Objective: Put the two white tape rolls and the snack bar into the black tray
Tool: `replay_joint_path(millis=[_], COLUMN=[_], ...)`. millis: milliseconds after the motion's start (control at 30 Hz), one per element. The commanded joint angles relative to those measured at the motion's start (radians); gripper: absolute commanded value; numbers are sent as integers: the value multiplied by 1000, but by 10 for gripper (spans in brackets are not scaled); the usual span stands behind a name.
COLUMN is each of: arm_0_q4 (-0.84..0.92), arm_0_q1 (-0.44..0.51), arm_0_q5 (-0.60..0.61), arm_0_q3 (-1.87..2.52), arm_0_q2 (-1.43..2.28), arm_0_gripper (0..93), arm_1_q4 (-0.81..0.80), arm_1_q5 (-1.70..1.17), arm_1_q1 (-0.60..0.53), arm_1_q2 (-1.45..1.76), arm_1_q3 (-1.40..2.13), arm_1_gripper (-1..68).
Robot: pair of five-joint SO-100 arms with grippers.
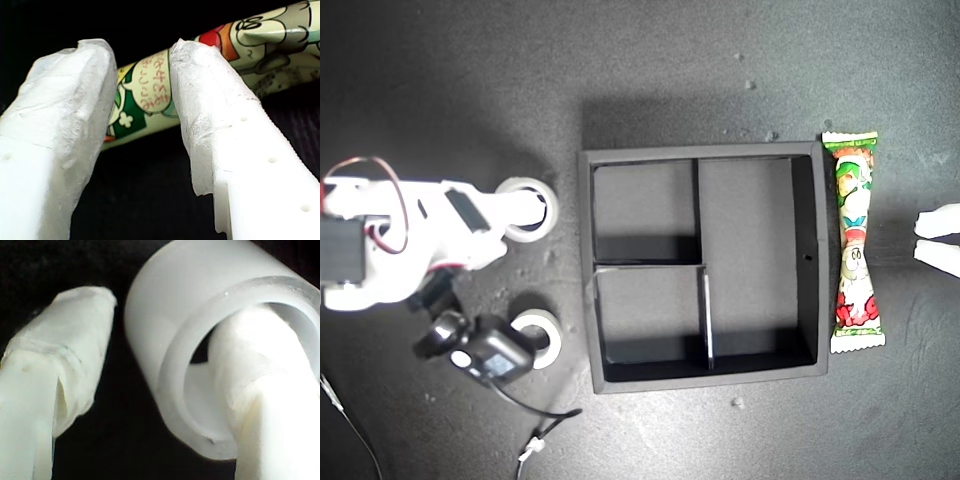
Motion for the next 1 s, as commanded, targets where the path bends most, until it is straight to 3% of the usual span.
replay_joint_path(millis=[0, 167, 400, 533, 733, 967], arm_0_q4=[43, 104, 244, 370, 551, 561], arm_0_q1=[-17, -52, -92, -92, -84, -100], arm_0_q5=[5, -12, 15, 71, 137, 172], arm_0_q3=[-106, -106, -175, -374, -792, -976], arm_0_q2=[-67, -8, 166, 164, -26, -239], arm_0_gripper=[88, 43, 9, 2, 2, 2], arm_1_q4=[-23, -21, -114, 18, 210, 410], arm_1_q5=[-129, -206, 115, -44, -296, -420], arm_1_q1=[-2, 26, 120, 109, 44, -97], arm_1_q2=[8, -5, -6, -75, -541, -979], arm_1_q3=[-44, -135, -170, -319, -692, -928], arm_1_gripper=[131, 185, 185, 201, 263, 236])
